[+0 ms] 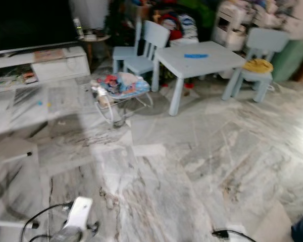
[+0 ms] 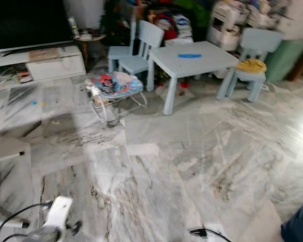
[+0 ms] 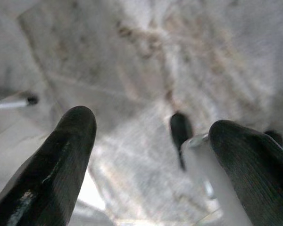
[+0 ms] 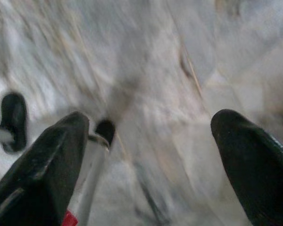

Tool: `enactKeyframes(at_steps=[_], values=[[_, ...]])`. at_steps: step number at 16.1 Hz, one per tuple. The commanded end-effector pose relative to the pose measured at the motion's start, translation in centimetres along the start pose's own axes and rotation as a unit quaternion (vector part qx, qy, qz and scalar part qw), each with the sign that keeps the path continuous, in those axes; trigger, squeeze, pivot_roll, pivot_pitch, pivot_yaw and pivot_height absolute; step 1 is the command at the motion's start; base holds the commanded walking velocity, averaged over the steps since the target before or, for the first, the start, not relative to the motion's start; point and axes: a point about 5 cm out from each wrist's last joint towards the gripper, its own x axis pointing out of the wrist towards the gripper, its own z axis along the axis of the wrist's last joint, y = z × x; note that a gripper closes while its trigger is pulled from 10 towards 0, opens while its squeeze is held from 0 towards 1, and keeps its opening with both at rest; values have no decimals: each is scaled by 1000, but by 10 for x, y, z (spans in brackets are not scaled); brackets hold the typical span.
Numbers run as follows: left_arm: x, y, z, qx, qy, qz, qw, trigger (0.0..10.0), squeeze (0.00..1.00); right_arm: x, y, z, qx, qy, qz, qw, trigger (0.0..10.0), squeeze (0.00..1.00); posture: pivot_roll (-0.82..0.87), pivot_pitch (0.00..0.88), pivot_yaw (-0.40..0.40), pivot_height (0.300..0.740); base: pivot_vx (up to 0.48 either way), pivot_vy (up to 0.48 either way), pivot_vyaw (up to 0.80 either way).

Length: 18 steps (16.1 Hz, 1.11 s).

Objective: Hang keys on a hook

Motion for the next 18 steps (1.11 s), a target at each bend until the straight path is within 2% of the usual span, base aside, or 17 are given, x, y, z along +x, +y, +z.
enactKeyframes(at_steps=[1,2,3,4,6,7,8,10,11,12,13,14,15,16,17,18], values=[[2,-6,15,-23,-33,0,999,10000,0,-2,-13,5,29,-21,-23,999,10000,0,-45,0,-22,740,0,0,0],[3,-7,21,-37,-45,-1,998,10000,0,-1,-15,10,40,-35,-26,998,10000,0,-45,0,-22,740,0,0,0],[3,-9,41,-56,-86,-16,995,10000,0,-2,-25,28,49,-85,-39,994,10000,0,-34,0,-25,740,0,0,0],[2,-4,55,-56,-119,-27,991,10000,0,-5,-34,40,44,-128,-53,989,10000,0,-28,0,-27,740,0,0,0],[-3,17,74,-60,-161,-11,985,10000,0,-11,-48,53,44,-174,-75,981,10000,0,-27,0,-27,740,0,0,0],[-8,31,84,-74,-194,-10,978,10000,0,-17,-60,55,62,-204,-83,974,10000,0,-24,0,-26,740,0,0,0],[-14,41,98,-52,-240,-2,969,10000,0,-28,-69,61,42,-250,-92,963,10000,0,-21,0,-26,740,0,0,0],[-28,49,119,-42,-326,12,944,10000,0,-55,-74,81,-5,-324,-111,940,10000,0,-14,0,-29,740,0,0,0],[-43,46,135,-21,-385,9,923,10000,0,-73,-71,92,-5,-355,-114,928,10000,0,-10,0,-33,740,0,0,0],[-62,30,152,1,-440,-14,898,10000,0,-88,-65,104,18,-386,-112,915,10000,0,-6,0,-38,740,0,0,0],[-77,14,162,14,-473,-36,880,10000,0,-100,-59,114,40,-408,-109,906,10000,0,-4,0,-39,740,0,0,0],[-95,-14,170,34,-505,-84,858,10000,0,-120,-41,131,57,-442,-114,888,10000,0,-3,0,-41,740,0,0,0],[-99,-24,173,44,-520,-91,848,10000,0,-128,-33,137,53,-451,-124,882,10000,0,-11,0,-41,740,0,0,0],[-100,-33,174,45,-525,-99,844,10000,0,-133,-23,144,64,-463,-105,878,10000,0,-14,0,-38,740,0,0,0],[-100,-41,173,33,-518,-112,847,10000,0,-139,-12,152,47,-479,-90,872,10000,0,-18,0,-38,740,0,0,0],[-100,-41,173,36,-517,-106,849,10000,0,-140,-10,153,42,-477,-90,873,10000,0,-17,0,-39,740,0,0,0]])
